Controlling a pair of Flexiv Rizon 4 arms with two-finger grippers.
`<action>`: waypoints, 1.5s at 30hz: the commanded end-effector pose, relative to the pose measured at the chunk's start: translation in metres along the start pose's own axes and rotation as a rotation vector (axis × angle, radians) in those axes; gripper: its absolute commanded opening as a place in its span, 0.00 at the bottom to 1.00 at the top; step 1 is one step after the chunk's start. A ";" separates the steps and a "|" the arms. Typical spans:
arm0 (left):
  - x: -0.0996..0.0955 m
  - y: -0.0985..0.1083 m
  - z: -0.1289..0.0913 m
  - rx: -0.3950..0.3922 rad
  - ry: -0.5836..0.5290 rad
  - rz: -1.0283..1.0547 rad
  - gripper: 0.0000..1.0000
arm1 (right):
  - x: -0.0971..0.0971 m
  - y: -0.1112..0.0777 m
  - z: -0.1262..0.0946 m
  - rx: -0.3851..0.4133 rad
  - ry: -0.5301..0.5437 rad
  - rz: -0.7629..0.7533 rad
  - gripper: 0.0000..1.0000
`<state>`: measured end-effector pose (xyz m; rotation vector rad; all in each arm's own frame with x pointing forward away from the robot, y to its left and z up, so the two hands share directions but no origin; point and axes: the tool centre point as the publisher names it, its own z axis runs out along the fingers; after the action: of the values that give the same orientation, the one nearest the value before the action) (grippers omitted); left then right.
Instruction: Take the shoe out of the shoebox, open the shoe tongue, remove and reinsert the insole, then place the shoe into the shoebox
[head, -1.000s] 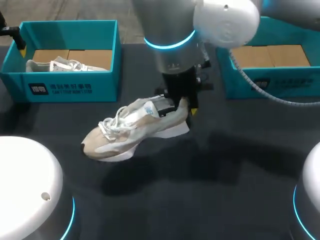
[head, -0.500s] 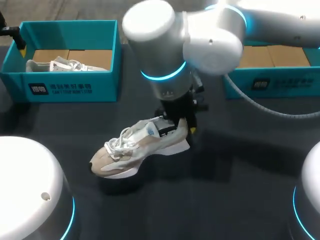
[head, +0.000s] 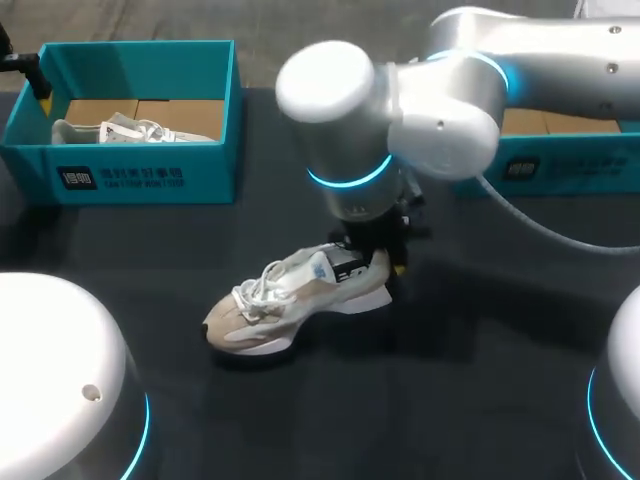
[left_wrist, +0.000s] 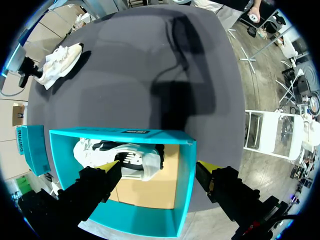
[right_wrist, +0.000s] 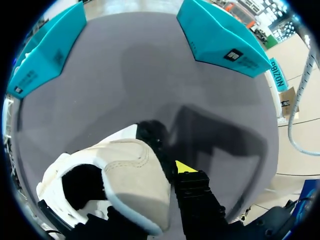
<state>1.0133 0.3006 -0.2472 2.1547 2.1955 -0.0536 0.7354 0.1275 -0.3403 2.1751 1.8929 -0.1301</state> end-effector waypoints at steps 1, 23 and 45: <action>0.000 0.000 -0.001 0.000 0.003 0.001 1.00 | -0.001 0.002 0.013 0.001 0.030 -0.002 0.00; 0.000 0.000 -0.001 0.000 0.003 0.001 1.00 | 0.012 0.007 0.045 -0.008 0.020 -0.012 0.00; 0.000 0.000 -0.001 0.000 0.003 0.001 1.00 | 0.024 0.015 0.001 -0.062 0.070 -0.073 1.00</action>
<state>1.0133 0.3006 -0.2472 2.1548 2.1955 -0.0535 0.7574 0.1497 -0.3595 2.1089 1.9838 -0.0154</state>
